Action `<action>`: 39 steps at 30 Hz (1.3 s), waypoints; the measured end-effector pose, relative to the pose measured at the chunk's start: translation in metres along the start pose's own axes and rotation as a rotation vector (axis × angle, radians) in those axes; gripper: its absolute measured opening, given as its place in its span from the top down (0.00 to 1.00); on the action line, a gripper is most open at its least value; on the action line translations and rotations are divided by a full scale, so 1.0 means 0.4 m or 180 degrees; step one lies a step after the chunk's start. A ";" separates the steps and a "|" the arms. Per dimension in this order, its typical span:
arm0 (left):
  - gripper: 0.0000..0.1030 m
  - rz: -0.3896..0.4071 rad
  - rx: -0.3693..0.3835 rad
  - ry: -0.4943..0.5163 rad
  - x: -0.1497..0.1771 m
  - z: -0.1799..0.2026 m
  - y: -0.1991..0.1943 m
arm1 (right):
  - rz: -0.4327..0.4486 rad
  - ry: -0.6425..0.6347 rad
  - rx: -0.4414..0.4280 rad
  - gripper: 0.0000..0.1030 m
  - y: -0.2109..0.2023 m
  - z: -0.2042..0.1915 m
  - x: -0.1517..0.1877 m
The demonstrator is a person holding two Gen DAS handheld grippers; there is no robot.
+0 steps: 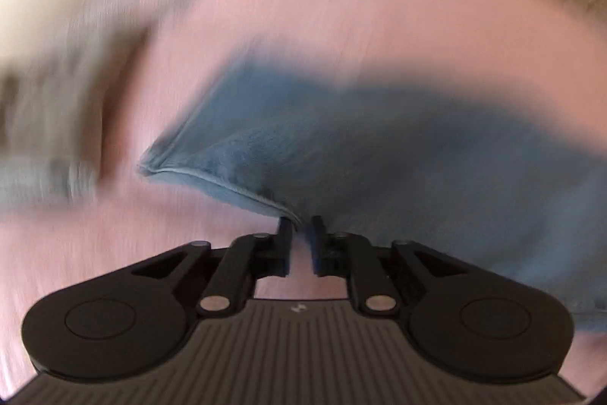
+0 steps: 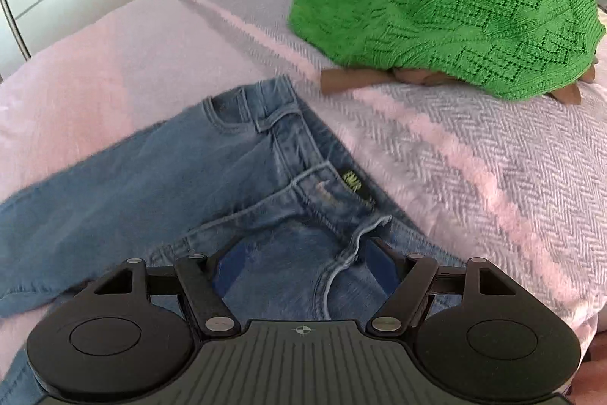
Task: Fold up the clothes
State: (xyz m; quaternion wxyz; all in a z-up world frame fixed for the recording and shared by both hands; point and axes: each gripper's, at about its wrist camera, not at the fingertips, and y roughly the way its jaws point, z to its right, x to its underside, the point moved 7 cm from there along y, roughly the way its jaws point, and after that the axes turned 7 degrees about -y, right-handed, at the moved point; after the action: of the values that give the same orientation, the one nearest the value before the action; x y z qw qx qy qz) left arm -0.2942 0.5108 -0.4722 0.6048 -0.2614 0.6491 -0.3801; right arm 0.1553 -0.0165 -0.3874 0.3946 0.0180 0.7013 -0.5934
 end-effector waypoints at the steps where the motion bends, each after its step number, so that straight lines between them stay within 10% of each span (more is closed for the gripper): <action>1: 0.90 0.0045 0.0041 -0.0176 -0.004 -0.017 -0.010 | 0.0003 -0.0019 -0.0026 0.29 -0.005 -0.002 0.003; 7: 0.81 -0.0048 0.0072 -0.0948 0.033 -0.126 -0.093 | -0.0156 -0.0018 -0.0203 0.29 0.013 0.040 0.059; 15: 0.80 -0.0277 0.0535 -0.0443 0.306 -0.029 -0.413 | -0.0641 -0.0503 -0.0109 0.29 0.027 0.154 0.196; 22: 0.77 -0.0867 -0.0082 0.0016 0.583 0.020 -0.653 | -0.0995 -0.0312 -0.0664 0.29 -0.153 0.196 0.245; 39: 0.54 -0.0321 -0.0057 0.0448 0.690 0.208 -1.258 | -0.0625 -0.1238 -0.1449 0.06 -0.620 0.161 0.244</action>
State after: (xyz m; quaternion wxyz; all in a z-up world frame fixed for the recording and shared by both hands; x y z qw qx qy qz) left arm -0.3090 -0.0136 -0.2248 0.5354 -0.2718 0.6794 -0.4216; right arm 0.0003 -0.1875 -0.2397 0.4561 -0.2525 0.7259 -0.4487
